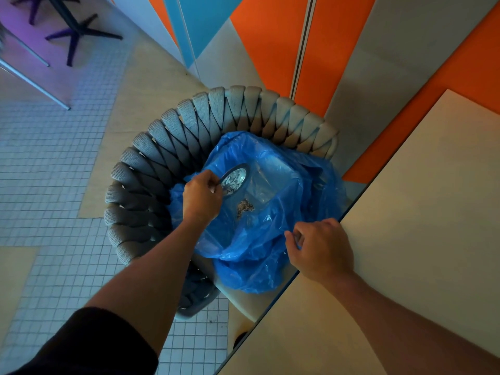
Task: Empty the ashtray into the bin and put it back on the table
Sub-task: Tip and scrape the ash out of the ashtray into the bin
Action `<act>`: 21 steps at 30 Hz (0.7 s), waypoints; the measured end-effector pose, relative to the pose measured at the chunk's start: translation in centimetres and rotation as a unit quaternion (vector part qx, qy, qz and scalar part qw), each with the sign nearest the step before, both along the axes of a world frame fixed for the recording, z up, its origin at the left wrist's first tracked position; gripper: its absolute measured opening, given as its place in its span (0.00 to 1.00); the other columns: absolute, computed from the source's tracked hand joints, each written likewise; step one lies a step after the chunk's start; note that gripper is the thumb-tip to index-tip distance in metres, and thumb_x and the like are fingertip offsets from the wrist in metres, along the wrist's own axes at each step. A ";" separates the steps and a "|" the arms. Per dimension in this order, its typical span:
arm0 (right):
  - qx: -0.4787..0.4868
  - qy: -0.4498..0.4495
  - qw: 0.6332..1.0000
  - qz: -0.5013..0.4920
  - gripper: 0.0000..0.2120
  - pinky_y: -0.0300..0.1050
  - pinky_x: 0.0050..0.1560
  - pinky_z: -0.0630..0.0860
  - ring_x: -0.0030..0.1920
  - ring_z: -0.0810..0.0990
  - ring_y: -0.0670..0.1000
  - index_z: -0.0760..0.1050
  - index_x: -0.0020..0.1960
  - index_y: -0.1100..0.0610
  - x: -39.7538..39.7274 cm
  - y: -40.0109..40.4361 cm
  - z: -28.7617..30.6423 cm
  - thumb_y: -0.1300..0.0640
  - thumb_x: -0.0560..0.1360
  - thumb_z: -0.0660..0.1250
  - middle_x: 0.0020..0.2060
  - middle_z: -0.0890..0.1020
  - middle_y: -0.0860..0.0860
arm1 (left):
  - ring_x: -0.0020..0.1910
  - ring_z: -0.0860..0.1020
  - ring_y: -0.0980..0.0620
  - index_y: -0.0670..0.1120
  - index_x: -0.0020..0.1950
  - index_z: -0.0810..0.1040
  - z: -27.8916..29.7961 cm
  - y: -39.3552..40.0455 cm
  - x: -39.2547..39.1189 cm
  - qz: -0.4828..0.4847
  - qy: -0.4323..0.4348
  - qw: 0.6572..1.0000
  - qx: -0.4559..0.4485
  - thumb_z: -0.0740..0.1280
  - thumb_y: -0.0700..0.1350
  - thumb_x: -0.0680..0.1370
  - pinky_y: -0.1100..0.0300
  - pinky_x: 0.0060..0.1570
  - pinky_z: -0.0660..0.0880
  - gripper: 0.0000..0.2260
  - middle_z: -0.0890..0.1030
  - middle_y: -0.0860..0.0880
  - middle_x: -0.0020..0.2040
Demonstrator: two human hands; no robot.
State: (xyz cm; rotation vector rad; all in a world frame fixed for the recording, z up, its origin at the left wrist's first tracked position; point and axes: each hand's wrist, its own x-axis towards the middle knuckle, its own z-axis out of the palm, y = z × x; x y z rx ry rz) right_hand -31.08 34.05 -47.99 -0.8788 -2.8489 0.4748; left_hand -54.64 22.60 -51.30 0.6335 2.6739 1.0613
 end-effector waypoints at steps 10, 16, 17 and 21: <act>-0.004 0.003 1.000 0.001 0.16 0.45 0.41 0.70 0.25 0.68 0.47 0.74 0.33 0.54 0.0 0.0 0.1 0.46 0.75 0.65 0.24 0.73 0.46 | 0.38 0.78 0.54 0.51 0.40 0.76 -0.1 0.2 0.1 -0.001 0.004 1.000 -0.007 0.69 0.38 0.73 0.63 0.37 0.71 0.08 0.82 0.51 0.39; -0.003 0.009 1.000 -0.001 0.16 0.45 0.41 0.70 0.26 0.68 0.47 0.75 0.34 0.54 0.1 0.0 0.0 0.46 0.75 0.65 0.24 0.76 0.48 | 0.38 0.78 0.52 0.47 0.40 0.77 -0.1 0.1 0.3 -0.007 0.036 0.999 0.004 0.68 0.38 0.73 0.58 0.39 0.73 0.04 0.82 0.50 0.38; -0.003 0.010 1.000 -0.002 0.16 0.45 0.40 0.70 0.26 0.68 0.47 0.75 0.34 0.54 0.1 0.0 0.0 0.46 0.75 0.65 0.24 0.76 0.48 | 0.38 0.78 0.52 0.46 0.40 0.77 -0.1 0.1 0.4 -0.017 0.046 0.999 0.001 0.68 0.38 0.73 0.57 0.39 0.73 0.04 0.81 0.51 0.38; -0.002 0.014 1.000 -0.005 0.15 0.44 0.40 0.69 0.26 0.68 0.47 0.76 0.34 0.54 0.1 0.0 -0.1 0.46 0.75 0.65 0.24 0.75 0.47 | 0.39 0.75 0.51 0.45 0.41 0.77 -0.5 0.0 0.5 -0.048 0.069 0.996 -0.026 0.68 0.38 0.72 0.56 0.41 0.70 0.03 0.78 0.52 0.39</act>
